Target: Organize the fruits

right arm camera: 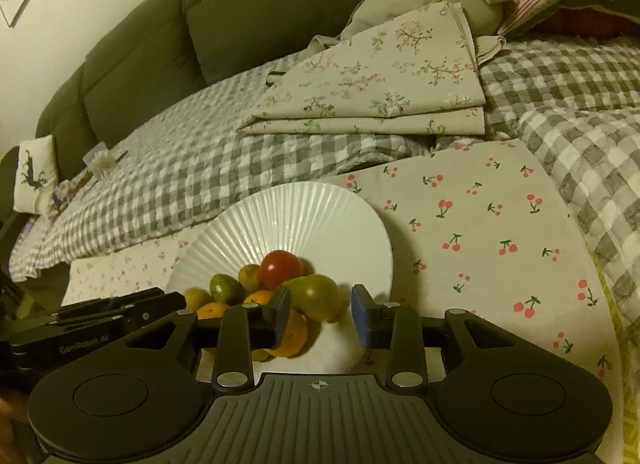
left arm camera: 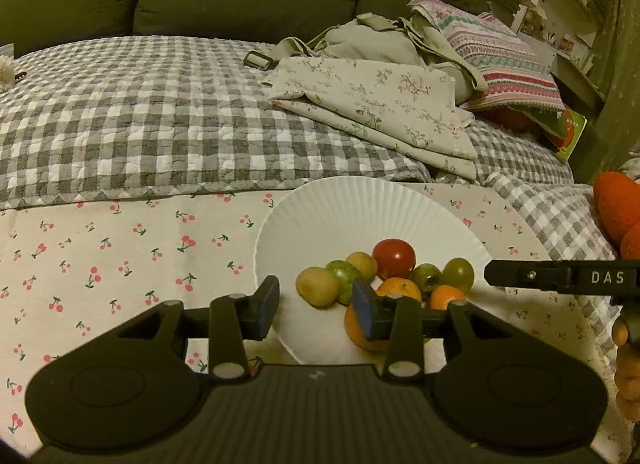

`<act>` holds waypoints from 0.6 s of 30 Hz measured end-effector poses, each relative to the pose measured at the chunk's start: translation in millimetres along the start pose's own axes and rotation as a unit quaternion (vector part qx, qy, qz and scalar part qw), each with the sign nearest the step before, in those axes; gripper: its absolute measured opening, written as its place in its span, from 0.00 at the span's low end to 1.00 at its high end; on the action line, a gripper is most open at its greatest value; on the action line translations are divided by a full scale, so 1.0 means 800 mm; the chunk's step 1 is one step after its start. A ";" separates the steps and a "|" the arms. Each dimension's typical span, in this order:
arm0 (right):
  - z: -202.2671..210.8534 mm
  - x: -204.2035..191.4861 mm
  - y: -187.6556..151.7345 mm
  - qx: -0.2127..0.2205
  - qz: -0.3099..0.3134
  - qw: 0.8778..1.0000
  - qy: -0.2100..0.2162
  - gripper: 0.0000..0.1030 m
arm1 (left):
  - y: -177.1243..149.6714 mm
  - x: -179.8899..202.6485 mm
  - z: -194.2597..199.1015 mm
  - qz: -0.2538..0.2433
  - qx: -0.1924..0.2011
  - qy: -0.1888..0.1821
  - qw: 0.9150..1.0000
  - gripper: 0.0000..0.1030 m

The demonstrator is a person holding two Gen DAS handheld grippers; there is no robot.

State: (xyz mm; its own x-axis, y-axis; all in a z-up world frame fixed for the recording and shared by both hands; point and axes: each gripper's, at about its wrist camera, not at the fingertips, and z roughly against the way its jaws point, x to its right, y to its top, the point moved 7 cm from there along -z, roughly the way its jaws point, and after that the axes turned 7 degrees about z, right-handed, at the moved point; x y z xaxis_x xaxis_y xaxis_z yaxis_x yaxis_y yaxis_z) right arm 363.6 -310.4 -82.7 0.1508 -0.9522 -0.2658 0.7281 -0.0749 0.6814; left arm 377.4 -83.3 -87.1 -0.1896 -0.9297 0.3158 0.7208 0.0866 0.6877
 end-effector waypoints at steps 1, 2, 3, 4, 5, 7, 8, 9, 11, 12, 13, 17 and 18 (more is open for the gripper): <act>0.002 -0.001 0.000 0.000 0.001 1.000 -0.001 0.33 | 0.000 -0.001 0.004 0.003 0.000 0.000 1.000 0.38; 0.004 -0.002 0.000 0.000 0.000 1.000 -0.001 0.33 | 0.000 -0.001 0.008 0.006 0.000 0.001 1.000 0.38; 0.007 -0.004 0.000 0.001 0.001 1.000 -0.001 0.33 | -0.001 -0.001 0.013 0.008 0.001 0.003 1.000 0.38; 0.009 -0.007 0.000 0.001 0.004 1.000 -0.001 0.33 | -0.003 -0.002 0.019 0.007 0.001 0.007 1.000 0.39; 0.013 -0.010 0.000 0.002 0.009 1.000 -0.002 0.33 | -0.005 -0.002 0.024 0.006 -0.001 0.014 1.000 0.39; 0.021 -0.018 0.000 0.005 0.017 1.000 -0.005 0.33 | -0.009 -0.002 0.038 0.000 -0.003 0.032 0.999 0.45; 0.027 -0.022 0.000 0.009 0.019 1.000 -0.007 0.33 | -0.010 -0.002 0.046 -0.001 -0.001 0.037 0.999 0.46; 0.032 -0.025 0.000 0.011 0.018 1.000 -0.006 0.33 | -0.012 -0.001 0.055 -0.001 0.001 0.041 0.999 0.49; 0.047 -0.035 -0.001 0.019 0.019 1.000 -0.004 0.33 | -0.016 0.001 0.077 0.007 0.007 0.049 0.999 0.56; 0.053 -0.040 -0.001 0.022 0.023 0.999 -0.005 0.33 | -0.018 0.001 0.086 0.014 0.009 0.054 0.998 0.61; 0.060 -0.047 -0.002 0.024 0.030 0.999 -0.006 0.33 | -0.022 0.000 0.097 0.022 0.010 0.060 0.998 0.65; 0.088 -0.077 -0.016 0.024 0.057 0.998 -0.016 0.33 | -0.048 -0.002 0.142 0.042 0.013 0.084 0.996 0.66; 0.096 -0.084 -0.022 0.023 0.063 0.998 -0.016 0.33 | -0.054 -0.003 0.153 0.045 0.013 0.089 0.995 0.67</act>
State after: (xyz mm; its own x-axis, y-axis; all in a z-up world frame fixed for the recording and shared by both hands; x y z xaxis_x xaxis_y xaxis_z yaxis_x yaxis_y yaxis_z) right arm 289.3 -268.1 -24.2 0.2175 -0.9637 -0.1550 0.6728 0.0330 0.7391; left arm 265.1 -41.5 -37.7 -0.0031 -0.9663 0.2573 0.7109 0.1789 0.6802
